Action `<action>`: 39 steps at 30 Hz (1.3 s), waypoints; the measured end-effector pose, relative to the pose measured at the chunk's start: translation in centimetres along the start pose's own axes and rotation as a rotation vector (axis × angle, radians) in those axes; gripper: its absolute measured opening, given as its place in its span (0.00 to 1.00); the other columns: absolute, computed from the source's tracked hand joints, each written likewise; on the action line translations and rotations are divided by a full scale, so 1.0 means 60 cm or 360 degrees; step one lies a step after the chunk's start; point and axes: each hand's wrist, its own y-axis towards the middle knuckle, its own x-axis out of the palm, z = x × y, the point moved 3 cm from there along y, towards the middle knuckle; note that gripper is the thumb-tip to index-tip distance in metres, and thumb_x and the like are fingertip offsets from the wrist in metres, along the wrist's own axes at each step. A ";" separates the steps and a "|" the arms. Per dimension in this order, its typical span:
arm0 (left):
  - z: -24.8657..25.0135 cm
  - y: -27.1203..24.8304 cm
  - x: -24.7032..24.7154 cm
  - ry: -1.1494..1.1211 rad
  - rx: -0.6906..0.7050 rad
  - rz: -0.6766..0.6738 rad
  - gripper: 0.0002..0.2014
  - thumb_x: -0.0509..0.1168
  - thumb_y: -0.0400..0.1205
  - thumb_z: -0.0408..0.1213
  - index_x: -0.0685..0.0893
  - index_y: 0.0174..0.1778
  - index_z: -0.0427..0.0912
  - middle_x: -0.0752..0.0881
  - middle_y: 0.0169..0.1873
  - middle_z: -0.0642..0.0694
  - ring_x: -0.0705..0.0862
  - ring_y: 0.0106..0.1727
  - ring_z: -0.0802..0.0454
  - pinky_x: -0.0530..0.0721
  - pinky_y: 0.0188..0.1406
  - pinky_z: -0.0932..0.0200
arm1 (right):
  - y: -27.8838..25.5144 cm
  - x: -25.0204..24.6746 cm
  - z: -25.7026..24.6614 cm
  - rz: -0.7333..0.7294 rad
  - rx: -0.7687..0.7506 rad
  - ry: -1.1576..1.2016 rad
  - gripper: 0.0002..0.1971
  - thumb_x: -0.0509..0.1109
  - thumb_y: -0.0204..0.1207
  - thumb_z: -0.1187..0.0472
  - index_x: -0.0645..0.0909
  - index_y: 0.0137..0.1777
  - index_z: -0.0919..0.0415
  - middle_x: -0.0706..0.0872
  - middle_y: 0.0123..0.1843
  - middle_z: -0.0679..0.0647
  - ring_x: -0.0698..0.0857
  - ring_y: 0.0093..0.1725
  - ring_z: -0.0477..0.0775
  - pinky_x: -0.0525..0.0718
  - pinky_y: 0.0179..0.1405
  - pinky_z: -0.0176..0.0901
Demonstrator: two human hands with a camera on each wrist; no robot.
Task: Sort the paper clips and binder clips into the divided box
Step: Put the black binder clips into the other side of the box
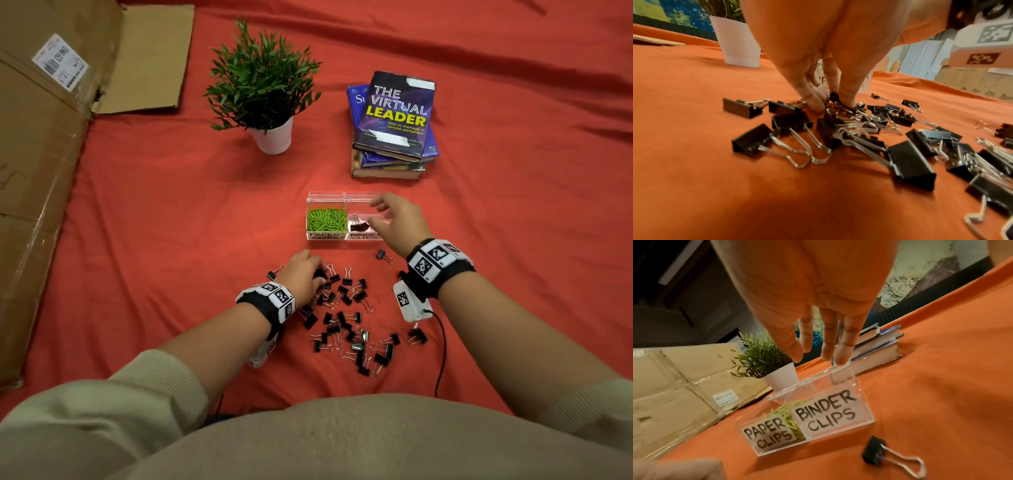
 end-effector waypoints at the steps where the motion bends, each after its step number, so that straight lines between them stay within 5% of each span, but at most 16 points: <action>1: 0.000 0.000 0.001 -0.0008 0.0004 0.0012 0.11 0.67 0.81 0.40 0.81 0.58 0.44 0.76 0.57 0.44 0.76 0.63 0.46 0.77 0.64 0.51 | -0.012 -0.003 0.007 0.0052 0.0001 -0.0001 0.07 0.70 0.74 0.60 0.82 0.51 0.57 0.84 0.48 0.50 0.82 0.47 0.50 0.84 0.48 0.46; 4: 0.004 -0.001 0.002 -0.0001 0.0045 0.0042 0.10 0.67 0.81 0.39 0.80 0.56 0.42 0.76 0.57 0.45 0.77 0.61 0.47 0.76 0.64 0.53 | -0.054 0.012 0.032 -0.0093 0.0042 -0.0185 0.05 0.67 0.75 0.61 0.83 0.48 0.58 0.85 0.48 0.52 0.84 0.48 0.52 0.83 0.49 0.43; 6: 0.010 -0.002 0.003 0.0067 0.0103 0.0058 0.09 0.67 0.81 0.38 0.80 0.55 0.41 0.77 0.58 0.46 0.76 0.62 0.47 0.75 0.65 0.53 | -0.083 0.040 0.050 -0.0323 0.0043 -0.0450 0.13 0.67 0.76 0.57 0.80 0.59 0.58 0.81 0.61 0.55 0.80 0.59 0.52 0.80 0.58 0.41; 8: 0.015 -0.005 0.003 0.0123 0.0147 0.0081 0.08 0.66 0.81 0.38 0.79 0.55 0.42 0.79 0.58 0.46 0.75 0.62 0.47 0.75 0.64 0.53 | -0.107 0.068 0.060 -0.0473 0.0056 -0.0614 0.26 0.67 0.76 0.52 0.69 0.73 0.56 0.69 0.76 0.56 0.69 0.75 0.57 0.74 0.73 0.52; 11: 0.019 -0.008 0.004 0.0158 0.0129 0.0085 0.09 0.66 0.81 0.40 0.78 0.54 0.44 0.78 0.58 0.48 0.74 0.61 0.49 0.76 0.63 0.53 | -0.124 0.095 0.062 -0.0525 0.0108 -0.0611 0.33 0.67 0.76 0.49 0.60 0.79 0.56 0.60 0.81 0.57 0.60 0.79 0.61 0.67 0.78 0.58; 17: 0.044 -0.005 -0.003 0.0027 0.0116 0.0072 0.14 0.65 0.82 0.39 0.78 0.62 0.43 0.77 0.61 0.46 0.80 0.62 0.48 0.78 0.65 0.52 | -0.136 0.127 0.037 -0.0509 -0.0031 -0.0431 0.17 0.61 0.78 0.67 0.76 0.67 0.62 0.74 0.62 0.57 0.70 0.64 0.57 0.75 0.68 0.51; 25: 0.138 0.055 -0.061 -0.0316 0.0211 0.0286 0.11 0.68 0.80 0.37 0.81 0.57 0.42 0.79 0.57 0.45 0.79 0.58 0.50 0.77 0.64 0.57 | -0.141 0.133 0.048 -0.0493 0.0007 -0.0399 0.10 0.65 0.74 0.67 0.77 0.53 0.70 0.75 0.56 0.62 0.75 0.57 0.61 0.76 0.58 0.49; 29: 0.171 0.106 -0.088 -0.0320 0.0248 0.0346 0.09 0.68 0.80 0.35 0.81 0.55 0.40 0.78 0.57 0.42 0.80 0.56 0.48 0.78 0.63 0.55 | -0.139 0.123 0.053 -0.0623 -0.0012 -0.0339 0.05 0.66 0.73 0.66 0.76 0.48 0.65 0.80 0.52 0.60 0.77 0.54 0.59 0.74 0.51 0.44; 35: 0.172 0.150 -0.093 -0.0129 0.0234 0.0253 0.09 0.65 0.81 0.31 0.81 0.56 0.38 0.79 0.57 0.40 0.81 0.57 0.43 0.79 0.59 0.54 | -0.138 0.102 0.091 -0.0469 0.0363 0.0110 0.08 0.69 0.70 0.69 0.78 0.39 0.54 0.81 0.34 0.49 0.76 0.30 0.42 0.71 0.29 0.26; 39: 0.160 0.120 -0.090 0.0001 0.0372 0.0334 0.10 0.64 0.80 0.32 0.82 0.56 0.41 0.82 0.56 0.45 0.78 0.60 0.47 0.78 0.63 0.53 | -0.118 0.079 0.089 -0.0327 0.0455 0.0373 0.11 0.73 0.67 0.70 0.78 0.34 0.53 0.80 0.30 0.45 0.77 0.29 0.41 0.77 0.33 0.33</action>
